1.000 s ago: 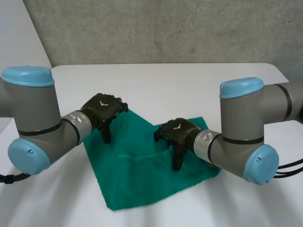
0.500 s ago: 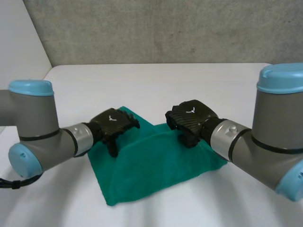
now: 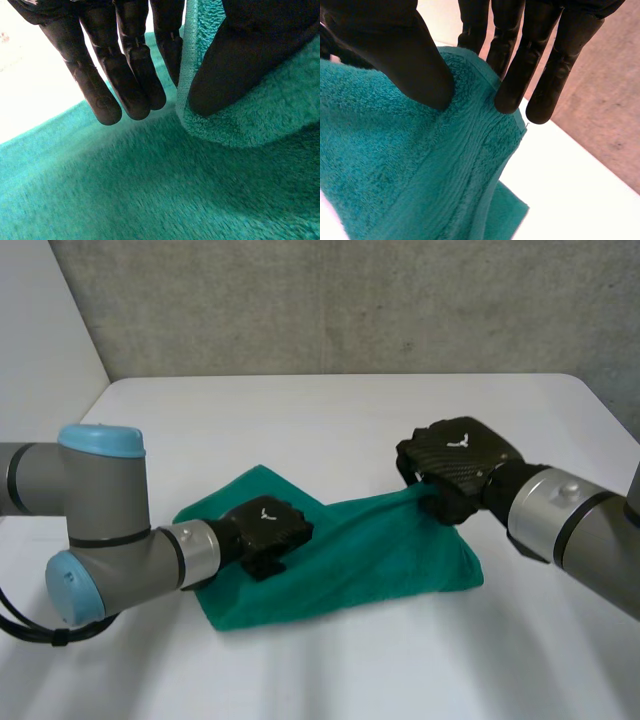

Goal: Fold the towel.

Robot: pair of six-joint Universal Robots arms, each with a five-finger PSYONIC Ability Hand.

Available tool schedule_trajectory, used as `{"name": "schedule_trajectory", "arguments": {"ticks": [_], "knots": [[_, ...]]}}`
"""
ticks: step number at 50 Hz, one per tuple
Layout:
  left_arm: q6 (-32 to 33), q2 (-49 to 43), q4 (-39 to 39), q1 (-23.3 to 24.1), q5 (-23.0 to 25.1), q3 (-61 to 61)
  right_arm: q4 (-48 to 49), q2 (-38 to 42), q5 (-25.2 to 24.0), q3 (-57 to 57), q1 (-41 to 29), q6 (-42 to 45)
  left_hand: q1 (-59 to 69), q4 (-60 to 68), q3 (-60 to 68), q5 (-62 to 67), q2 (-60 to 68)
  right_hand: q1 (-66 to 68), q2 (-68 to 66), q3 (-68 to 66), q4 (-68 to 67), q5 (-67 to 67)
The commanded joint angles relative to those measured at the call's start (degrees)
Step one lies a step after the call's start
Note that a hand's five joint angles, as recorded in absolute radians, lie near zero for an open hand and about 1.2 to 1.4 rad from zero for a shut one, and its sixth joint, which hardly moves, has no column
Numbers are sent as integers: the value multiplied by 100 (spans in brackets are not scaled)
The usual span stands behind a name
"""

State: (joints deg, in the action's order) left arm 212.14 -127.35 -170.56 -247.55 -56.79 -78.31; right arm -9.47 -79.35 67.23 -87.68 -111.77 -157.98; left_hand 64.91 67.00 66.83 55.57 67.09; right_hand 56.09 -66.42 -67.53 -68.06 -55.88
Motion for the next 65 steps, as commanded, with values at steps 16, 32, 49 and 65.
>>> {"name": "schedule_trajectory", "arguments": {"ticks": [16, 32, 49, 65], "knots": [[-1280, 2187, -4354, 295, -3083, 915, 3178, 632, 1872, 2757, -398, -795, 1509, 1300, 1317, 1443, 1291, 2391, -1358, -1247, -1194, -1412], [-1280, 3226, -2756, 971, -3444, -1985, 2073, -10, 1776, 709, -468, -708, 1509, 1300, 1317, 1443, 1291, 2391, -1358, -1247, -1194, -1412], [-1851, 2312, -1094, 2641, -4859, -2576, 1281, 420, 1723, -592, -363, 347, 1509, 1300, 1317, 1443, 1291, 2391, -1358, -1247, -1194, -1412], [-1886, 2426, -1173, 860, -4789, -2373, 1395, 596, 1574, -821, -328, 339, -5098, -5307, -5289, -5163, -5316, 2391, -1358, -1247, -1194, -1412]]}}
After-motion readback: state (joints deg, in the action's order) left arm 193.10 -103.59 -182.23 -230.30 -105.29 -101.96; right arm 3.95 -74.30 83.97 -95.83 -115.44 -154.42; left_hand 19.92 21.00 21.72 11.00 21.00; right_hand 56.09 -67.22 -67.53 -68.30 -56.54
